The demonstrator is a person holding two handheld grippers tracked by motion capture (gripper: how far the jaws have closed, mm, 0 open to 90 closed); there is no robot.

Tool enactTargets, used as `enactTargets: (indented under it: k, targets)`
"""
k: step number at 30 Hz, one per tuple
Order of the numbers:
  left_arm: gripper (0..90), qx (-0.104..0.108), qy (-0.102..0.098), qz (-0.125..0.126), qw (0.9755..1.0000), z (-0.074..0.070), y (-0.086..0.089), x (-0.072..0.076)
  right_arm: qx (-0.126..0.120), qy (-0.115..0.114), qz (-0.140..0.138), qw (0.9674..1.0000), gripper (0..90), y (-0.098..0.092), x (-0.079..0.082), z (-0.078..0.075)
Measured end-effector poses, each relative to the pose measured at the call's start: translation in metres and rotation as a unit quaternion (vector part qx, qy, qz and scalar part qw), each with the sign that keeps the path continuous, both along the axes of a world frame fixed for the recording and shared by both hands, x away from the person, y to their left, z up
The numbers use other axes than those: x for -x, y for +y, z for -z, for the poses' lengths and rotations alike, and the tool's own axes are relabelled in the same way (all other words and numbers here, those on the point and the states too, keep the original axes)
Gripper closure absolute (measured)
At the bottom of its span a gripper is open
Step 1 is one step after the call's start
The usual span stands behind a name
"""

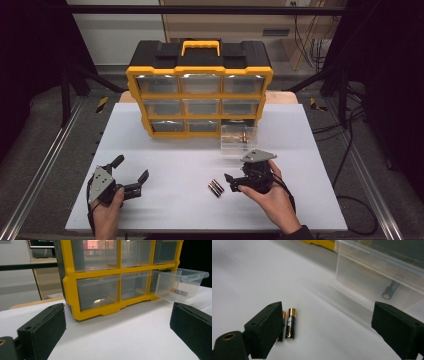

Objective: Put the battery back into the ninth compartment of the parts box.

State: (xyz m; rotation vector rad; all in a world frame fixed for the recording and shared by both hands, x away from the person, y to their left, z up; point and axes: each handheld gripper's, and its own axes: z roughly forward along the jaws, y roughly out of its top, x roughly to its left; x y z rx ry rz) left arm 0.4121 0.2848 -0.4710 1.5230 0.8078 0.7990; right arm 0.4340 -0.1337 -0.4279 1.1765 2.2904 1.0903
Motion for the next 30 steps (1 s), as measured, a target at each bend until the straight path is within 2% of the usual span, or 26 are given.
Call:
enactTargets:
  k: [9, 14, 21, 22, 26, 30]
  targets:
    - [0.1, -0.001, -0.001, 0.0, 1.0, 0.0, 0.0, 0.0, 0.011, 0.028, -0.019, 0.9994, 10.9, 0.009, 0.006, 0.014]
    - [0.1, -0.001, -0.001, 0.0, 1.0, 0.0, 0.0, 0.0, 0.022, 0.042, -0.033, 0.9983, 15.3, 0.015, 0.011, 0.022]
    - [0.1, -0.001, -0.001, 0.001, 1.0, 0.0, 0.0, 0.0, 0.02, 0.044, -0.043, 0.9979, 24.2, 0.021, 0.014, 0.027]
    - [0.1, -0.001, -0.002, 0.0, 1.0, 0.0, 0.0, 0.0, 0.014, 0.043, -0.044, 0.998, 28.4, 0.022, 0.014, 0.028]
    - [0.1, -0.001, -0.001, 0.0, 1.0, 0.0, 0.0, 0.0, 0.01, 0.038, -0.046, 0.9982, 34.8, 0.026, 0.015, 0.03]
    - [0.1, -0.001, -0.002, 0.001, 1.0, 0.0, 0.0, 0.0, 0.008, 0.036, -0.048, 0.9982, 37.9, 0.029, 0.015, 0.031]
